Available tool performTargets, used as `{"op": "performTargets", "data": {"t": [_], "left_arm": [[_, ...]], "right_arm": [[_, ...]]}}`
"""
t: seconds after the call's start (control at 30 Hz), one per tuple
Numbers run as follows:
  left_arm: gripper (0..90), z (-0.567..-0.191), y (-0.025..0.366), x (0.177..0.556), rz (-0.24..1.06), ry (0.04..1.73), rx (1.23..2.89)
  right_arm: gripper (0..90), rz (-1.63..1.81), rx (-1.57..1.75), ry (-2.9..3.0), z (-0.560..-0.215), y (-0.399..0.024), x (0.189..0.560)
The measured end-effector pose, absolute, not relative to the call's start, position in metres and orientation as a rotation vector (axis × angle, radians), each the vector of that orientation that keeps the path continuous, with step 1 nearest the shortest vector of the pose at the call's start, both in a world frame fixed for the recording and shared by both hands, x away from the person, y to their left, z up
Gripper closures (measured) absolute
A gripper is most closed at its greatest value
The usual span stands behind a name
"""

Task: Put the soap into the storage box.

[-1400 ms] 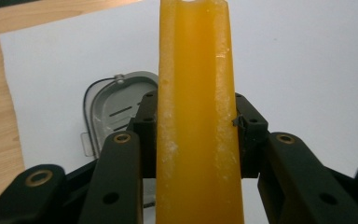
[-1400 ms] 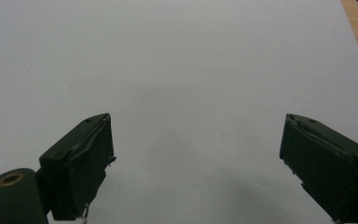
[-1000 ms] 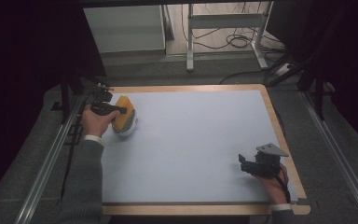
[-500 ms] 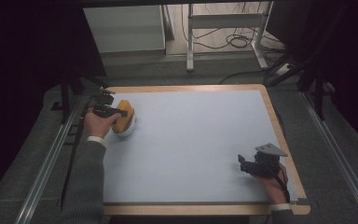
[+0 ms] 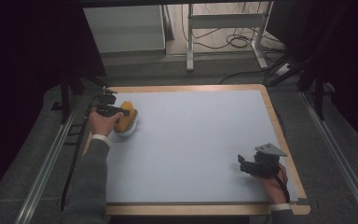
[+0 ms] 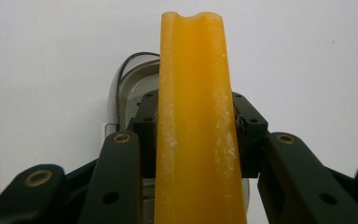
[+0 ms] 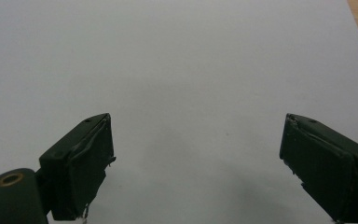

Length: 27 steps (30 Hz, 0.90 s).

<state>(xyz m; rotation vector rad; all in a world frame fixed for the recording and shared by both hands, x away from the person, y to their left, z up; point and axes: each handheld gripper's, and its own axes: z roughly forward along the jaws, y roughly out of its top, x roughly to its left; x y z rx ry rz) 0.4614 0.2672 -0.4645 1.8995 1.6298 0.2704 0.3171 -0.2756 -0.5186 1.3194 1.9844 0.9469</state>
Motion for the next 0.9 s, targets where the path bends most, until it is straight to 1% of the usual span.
{"op": "performTargets", "data": {"t": [0.33, 0.47, 0.6, 0.63, 0.67, 0.73, 0.8, 0.9], "left_arm": [[60.6, -0.469, 0.270, 0.463, 0.284, 1.643, 1.888], [58.9, -0.470, 0.270, 0.462, 0.277, 1.639, 1.883], [45.4, -0.470, 0.267, 0.462, 0.306, 1.644, 1.897], [42.4, -0.470, 0.266, 0.461, 0.328, 1.644, 1.903], [34.3, -0.470, 0.267, 0.460, 0.364, 1.634, 1.914], [27.3, -0.465, 0.269, 0.458, 0.440, 1.647, 1.912], [23.7, -0.461, 0.273, 0.455, 0.469, 1.640, 1.907], [22.4, -0.455, 0.277, 0.451, 0.503, 1.635, 1.882]], "right_arm": [[9.6, 0.945, 1.318, 1.988, -0.519, -0.275, 0.317], [9.6, 0.944, 1.324, 1.983, -0.519, -0.275, 0.318], [9.6, 0.944, 1.317, 1.991, -0.520, -0.275, 0.317], [9.6, 0.946, 1.316, 1.991, -0.520, -0.275, 0.317], [9.6, 0.947, 1.317, 1.989, -0.519, -0.275, 0.317], [9.6, 0.944, 1.321, 1.986, -0.520, -0.275, 0.317], [9.6, 0.946, 1.323, 1.987, -0.520, -0.276, 0.318], [9.6, 0.943, 1.322, 1.988, -0.520, -0.275, 0.318]]}}
